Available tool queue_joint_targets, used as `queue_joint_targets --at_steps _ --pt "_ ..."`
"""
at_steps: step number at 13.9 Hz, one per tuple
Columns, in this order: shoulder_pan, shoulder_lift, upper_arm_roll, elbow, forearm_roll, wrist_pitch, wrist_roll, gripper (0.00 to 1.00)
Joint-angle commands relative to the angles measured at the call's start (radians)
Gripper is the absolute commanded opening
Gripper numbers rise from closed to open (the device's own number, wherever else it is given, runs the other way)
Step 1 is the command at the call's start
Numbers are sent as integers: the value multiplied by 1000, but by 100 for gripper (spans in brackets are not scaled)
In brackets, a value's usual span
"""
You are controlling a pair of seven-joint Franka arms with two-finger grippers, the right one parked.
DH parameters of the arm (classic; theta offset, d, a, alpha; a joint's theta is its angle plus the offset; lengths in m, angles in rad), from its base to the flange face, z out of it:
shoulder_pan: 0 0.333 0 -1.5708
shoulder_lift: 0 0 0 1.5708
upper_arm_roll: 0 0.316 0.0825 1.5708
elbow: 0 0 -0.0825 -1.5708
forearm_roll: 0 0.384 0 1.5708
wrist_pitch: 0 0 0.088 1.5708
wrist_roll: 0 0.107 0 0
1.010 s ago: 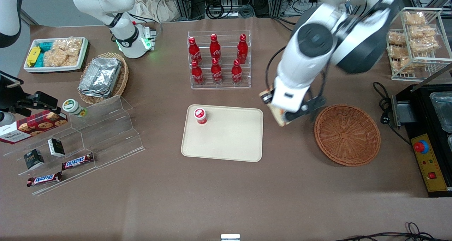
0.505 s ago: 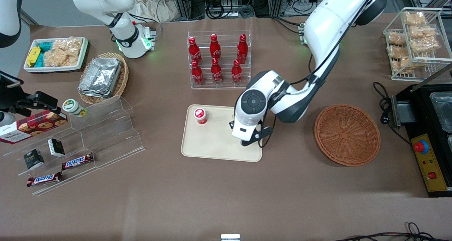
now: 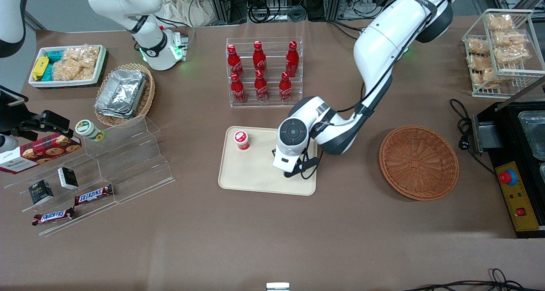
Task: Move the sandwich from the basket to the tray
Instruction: 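Lower the sandwich onto the tray beside the can and open the left gripper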
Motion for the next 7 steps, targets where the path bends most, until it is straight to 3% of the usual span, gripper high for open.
queue_joint_targets --at_steps 1,2,4,7 --pt "-15 21 7 33 45 -1 -17 63" --pt "-15 20 7 33 55 -2 -17 86" --pt "-14 4 7 33 56 -8 -20 100" --pt "30 -117 6 25 49 -104 -73 100"
